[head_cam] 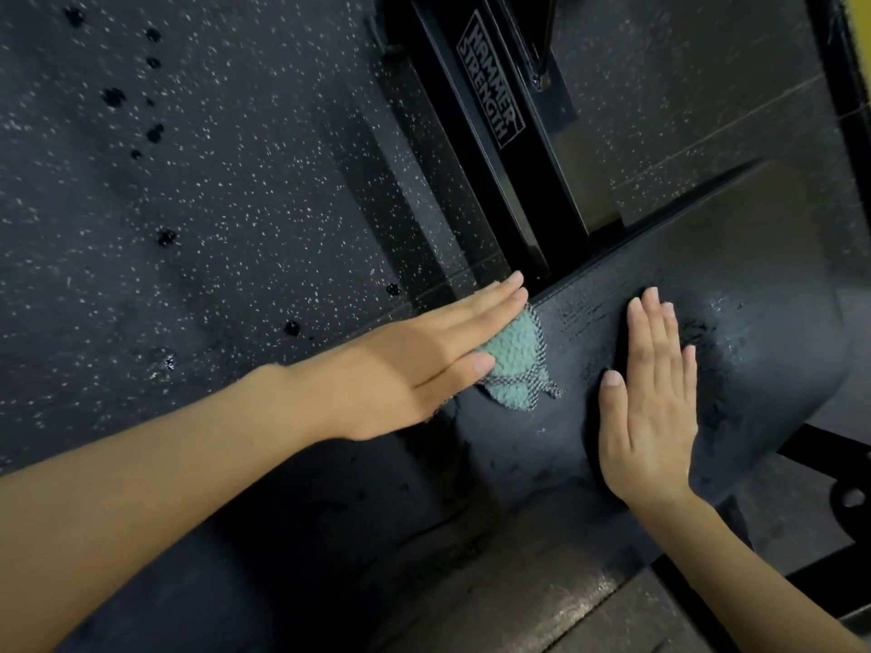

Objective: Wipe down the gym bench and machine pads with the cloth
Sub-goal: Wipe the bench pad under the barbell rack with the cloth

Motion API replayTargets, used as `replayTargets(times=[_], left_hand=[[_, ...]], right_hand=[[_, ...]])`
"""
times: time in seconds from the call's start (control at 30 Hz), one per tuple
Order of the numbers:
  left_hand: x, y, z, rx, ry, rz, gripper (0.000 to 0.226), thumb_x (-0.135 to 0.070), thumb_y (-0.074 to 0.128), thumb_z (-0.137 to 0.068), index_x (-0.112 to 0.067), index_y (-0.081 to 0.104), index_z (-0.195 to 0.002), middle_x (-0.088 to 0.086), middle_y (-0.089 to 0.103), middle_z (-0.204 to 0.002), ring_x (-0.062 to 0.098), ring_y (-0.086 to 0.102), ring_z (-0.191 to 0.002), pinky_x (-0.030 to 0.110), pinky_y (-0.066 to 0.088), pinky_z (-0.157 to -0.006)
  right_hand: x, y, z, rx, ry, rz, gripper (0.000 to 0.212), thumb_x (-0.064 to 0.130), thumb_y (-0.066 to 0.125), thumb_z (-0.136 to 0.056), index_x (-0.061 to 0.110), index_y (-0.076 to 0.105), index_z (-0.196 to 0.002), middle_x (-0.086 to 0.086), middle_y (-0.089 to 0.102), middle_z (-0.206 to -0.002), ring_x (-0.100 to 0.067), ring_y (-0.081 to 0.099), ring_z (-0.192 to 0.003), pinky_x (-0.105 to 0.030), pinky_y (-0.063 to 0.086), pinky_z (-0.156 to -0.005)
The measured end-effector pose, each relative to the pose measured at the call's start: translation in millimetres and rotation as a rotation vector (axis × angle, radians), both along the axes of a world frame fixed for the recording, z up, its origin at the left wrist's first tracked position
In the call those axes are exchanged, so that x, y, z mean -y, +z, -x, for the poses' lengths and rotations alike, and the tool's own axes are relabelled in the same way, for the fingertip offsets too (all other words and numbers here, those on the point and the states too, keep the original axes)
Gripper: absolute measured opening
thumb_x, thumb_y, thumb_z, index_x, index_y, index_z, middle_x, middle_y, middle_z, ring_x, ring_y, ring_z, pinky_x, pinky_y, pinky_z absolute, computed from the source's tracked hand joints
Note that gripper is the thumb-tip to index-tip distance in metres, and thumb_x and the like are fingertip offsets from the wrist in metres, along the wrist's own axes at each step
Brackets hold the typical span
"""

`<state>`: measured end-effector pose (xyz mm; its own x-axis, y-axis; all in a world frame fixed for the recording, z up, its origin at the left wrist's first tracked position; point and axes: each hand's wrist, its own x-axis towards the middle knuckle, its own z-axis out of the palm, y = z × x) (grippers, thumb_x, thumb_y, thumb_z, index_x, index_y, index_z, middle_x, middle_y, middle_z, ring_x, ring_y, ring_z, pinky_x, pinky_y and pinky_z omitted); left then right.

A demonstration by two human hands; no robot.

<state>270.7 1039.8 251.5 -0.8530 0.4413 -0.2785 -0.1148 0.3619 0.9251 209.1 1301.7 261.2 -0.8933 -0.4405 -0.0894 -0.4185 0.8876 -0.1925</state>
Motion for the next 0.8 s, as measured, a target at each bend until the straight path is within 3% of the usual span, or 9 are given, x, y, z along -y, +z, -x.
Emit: replayTargets(times=[0.5, 0.8], left_hand=[[-1.6, 2.6, 0.5, -0.024, 0.026, 0.032, 0.057, -0.035, 0.024, -0.106, -0.025, 0.0, -0.158, -0.02, -0.009, -0.163, -0.013, -0.006, -0.145, 0.012, 0.002, -0.119], [9.4, 15.5, -26.8, 0.065, 0.053, 0.037, 0.057, -0.041, 0.024, -0.105, -0.033, 0.0, -0.156, -0.029, -0.01, -0.16, -0.018, -0.002, -0.143, 0.003, 0.003, -0.113]], right_hand=[[1.5, 2.4, -1.3, 0.047, 0.024, -0.018, 0.059, 0.034, 0.019, -0.102, 0.015, 0.01, -0.158, 0.004, 0.003, -0.166, -0.016, 0.0, -0.153, -0.041, -0.002, -0.123], [0.0, 0.0, -1.4, 0.026, 0.036, -0.016, 0.06, 0.034, 0.019, -0.102, 0.015, 0.01, -0.158, 0.003, 0.006, -0.166, -0.016, 0.003, -0.153, -0.039, -0.003, -0.123]])
